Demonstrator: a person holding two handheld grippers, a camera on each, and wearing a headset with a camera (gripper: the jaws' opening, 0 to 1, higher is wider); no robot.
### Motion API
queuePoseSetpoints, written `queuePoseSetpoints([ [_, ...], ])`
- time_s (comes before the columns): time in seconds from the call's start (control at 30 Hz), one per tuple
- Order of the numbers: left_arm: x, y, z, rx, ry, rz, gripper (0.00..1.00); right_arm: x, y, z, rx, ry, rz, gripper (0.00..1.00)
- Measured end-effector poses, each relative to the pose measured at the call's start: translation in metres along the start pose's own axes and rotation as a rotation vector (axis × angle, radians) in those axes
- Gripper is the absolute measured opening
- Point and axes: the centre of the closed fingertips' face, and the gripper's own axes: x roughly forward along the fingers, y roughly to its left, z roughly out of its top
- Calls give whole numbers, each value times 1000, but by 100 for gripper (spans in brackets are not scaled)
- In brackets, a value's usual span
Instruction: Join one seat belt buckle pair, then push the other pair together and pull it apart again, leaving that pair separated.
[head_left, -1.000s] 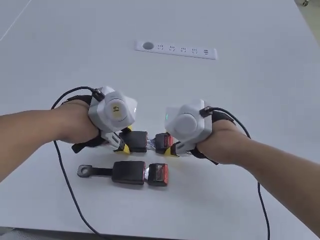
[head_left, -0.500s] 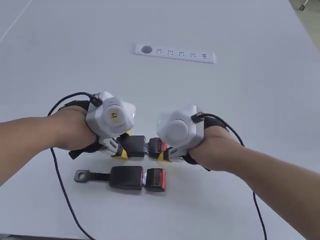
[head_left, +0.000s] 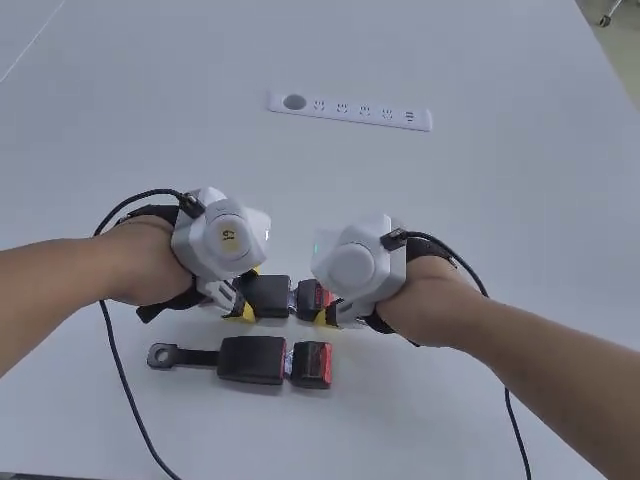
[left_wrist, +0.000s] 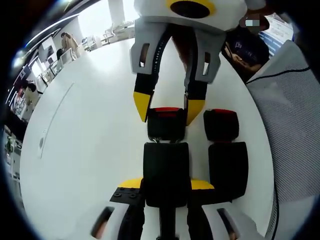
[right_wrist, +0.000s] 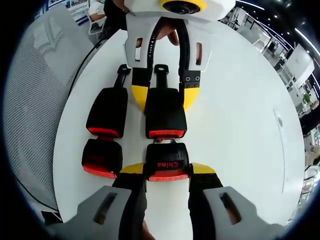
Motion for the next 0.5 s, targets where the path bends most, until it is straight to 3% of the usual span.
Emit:
queuePoseSetpoints([
  [0.5, -1, -1, 0, -5, -1, 4, 32, 0, 0, 0, 2, 3, -4, 30],
])
